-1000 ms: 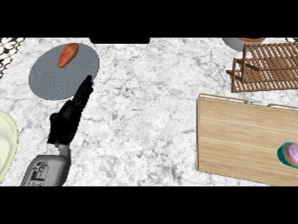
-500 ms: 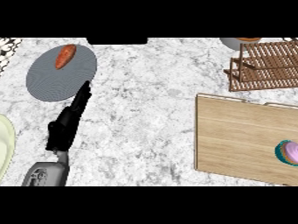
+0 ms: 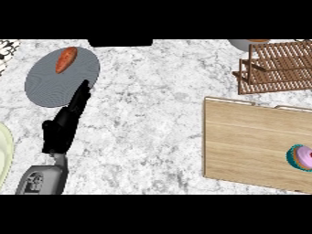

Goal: Pick the bell pepper from the tray and place it in the tiered shelf

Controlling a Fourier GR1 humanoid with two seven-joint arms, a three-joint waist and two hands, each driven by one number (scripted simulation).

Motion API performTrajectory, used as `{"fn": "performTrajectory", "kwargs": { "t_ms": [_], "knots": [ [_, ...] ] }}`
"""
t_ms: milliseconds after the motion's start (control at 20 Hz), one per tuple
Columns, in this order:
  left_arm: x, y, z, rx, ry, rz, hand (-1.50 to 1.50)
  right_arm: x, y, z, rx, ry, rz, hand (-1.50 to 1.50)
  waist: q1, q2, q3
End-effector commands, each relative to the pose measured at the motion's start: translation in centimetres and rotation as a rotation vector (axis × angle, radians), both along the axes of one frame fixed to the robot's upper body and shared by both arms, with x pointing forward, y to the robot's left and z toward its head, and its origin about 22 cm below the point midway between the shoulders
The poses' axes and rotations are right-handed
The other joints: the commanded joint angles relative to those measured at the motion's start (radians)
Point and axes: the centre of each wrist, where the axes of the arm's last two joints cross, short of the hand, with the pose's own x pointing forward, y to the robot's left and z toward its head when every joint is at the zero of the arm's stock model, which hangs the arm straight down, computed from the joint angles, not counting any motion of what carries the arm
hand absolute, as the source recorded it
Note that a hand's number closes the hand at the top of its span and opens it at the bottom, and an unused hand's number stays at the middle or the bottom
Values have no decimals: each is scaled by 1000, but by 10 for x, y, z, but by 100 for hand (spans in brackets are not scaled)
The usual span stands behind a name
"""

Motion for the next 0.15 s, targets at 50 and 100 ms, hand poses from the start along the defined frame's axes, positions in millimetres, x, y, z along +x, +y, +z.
{"fn": "performTrajectory", "kwargs": {
  "t_ms": [50, 100],
  "knots": [
    [-8, -9, -7, -4, -15, -8, 0, -52, -22, -8, 8, 20, 23, -150, 14, 2, 1],
    [-5, 18, 0, -5, 10, 1, 0, -65, -27, -21, 15, 21, 44, -150, -1, -1, 1]
  ]
}}
